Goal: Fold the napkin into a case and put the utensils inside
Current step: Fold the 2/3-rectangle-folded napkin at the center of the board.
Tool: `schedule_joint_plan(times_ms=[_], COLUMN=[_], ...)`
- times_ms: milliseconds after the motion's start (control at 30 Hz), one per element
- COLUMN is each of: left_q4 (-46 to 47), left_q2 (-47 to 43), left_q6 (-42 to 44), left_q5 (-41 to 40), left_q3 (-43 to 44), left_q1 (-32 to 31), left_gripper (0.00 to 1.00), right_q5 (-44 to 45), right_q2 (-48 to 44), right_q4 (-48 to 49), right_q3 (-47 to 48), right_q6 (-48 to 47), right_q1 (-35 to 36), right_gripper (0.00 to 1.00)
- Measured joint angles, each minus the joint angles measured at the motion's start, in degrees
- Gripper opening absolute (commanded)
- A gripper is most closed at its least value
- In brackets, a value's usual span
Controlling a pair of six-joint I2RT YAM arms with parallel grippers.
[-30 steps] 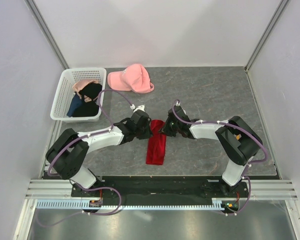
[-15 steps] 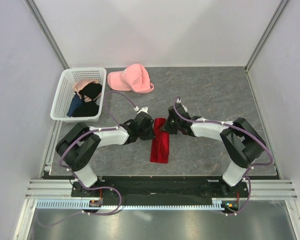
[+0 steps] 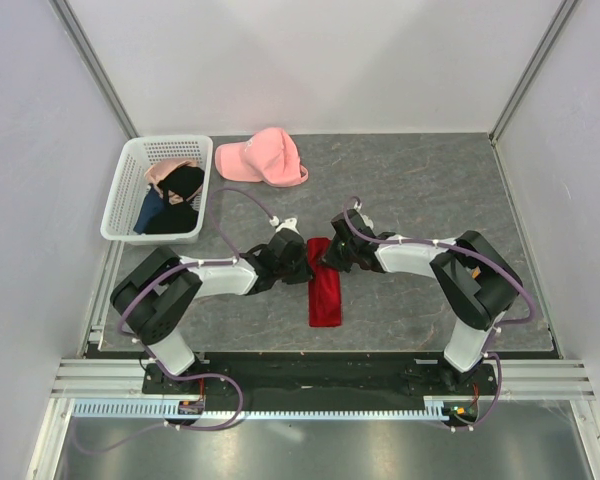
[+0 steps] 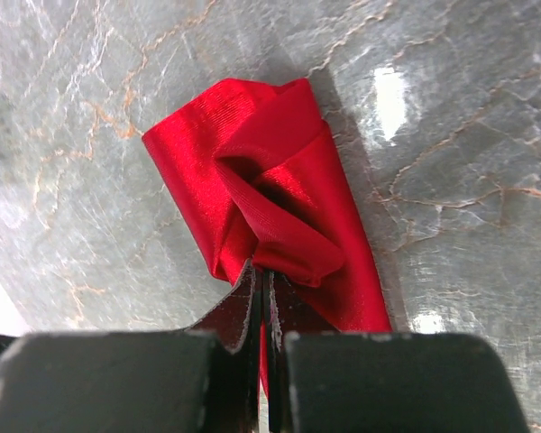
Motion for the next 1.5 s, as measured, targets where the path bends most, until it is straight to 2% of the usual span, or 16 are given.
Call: schedule_joint_plan(times_ms=[300, 400, 433, 533, 767, 933, 1033, 1133, 1300, 1367, 1500], left_q4=[1.64, 1.09, 0.15, -3.30, -11.37, -11.61, -11.58, -12.00, -13.25, -13.25, -11.45], left_q2=[-0.61, -1.46, -2.03, -4.39, -10.62, -9.33, -5.64, -0.92, 1.90, 1.90, 1.55], left_q6=[-0.28, -0.28, -0.28, -0.04, 1.09, 2.64, 3.13, 3.30, 3.26, 3.23, 3.17], left_q5=[0.00, -0.11, -0.24, -0.55, -1.44, 1.92, 3.28, 3.26, 2.64, 2.43, 2.32], left_q3=[-1.27, -1.77, -1.79, -1.81, -0.63, 1.62, 3.91, 6.27, 8.00, 7.78, 6.54], left_q1=[-0.76, -0.96, -1.03, -1.14, -1.01, -0.90, -0.90, -0.90, -0.76, -0.74, -0.74], left_gripper=[0.11, 0.24, 0.32, 0.39, 0.42, 0.43, 0.43, 0.39, 0.28, 0.27, 0.25], right_q5=[0.85, 0.76, 0.74, 0.76, 0.42, 0.00, -0.28, -0.44, -2.14, -3.43, -6.69], right_q2=[1.33, 1.95, 2.03, 2.14, 2.21, 2.21, 2.21, 2.10, 1.40, 0.31, -2.08], right_q4=[-0.07, 0.00, 0.17, 0.46, 1.53, 1.97, 2.14, 2.10, 1.68, 0.85, 0.07], right_q3=[1.22, 1.84, 1.86, 1.86, 1.84, 1.86, 1.84, 1.84, 1.79, 1.66, 0.57], right_q6=[4.46, 4.72, 4.79, 4.26, -0.68, -3.98, -5.09, -5.64, -7.43, -9.05, -11.65], right_q1=[0.00, 0.00, 0.00, 0.00, 0.00, 0.00, 0.00, 0.00, -0.66, -1.60, -4.07], right_gripper=[0.00, 0.00, 0.00, 0.00, 0.00, 0.00, 0.05, 0.13, 0.44, 0.50, 0.69])
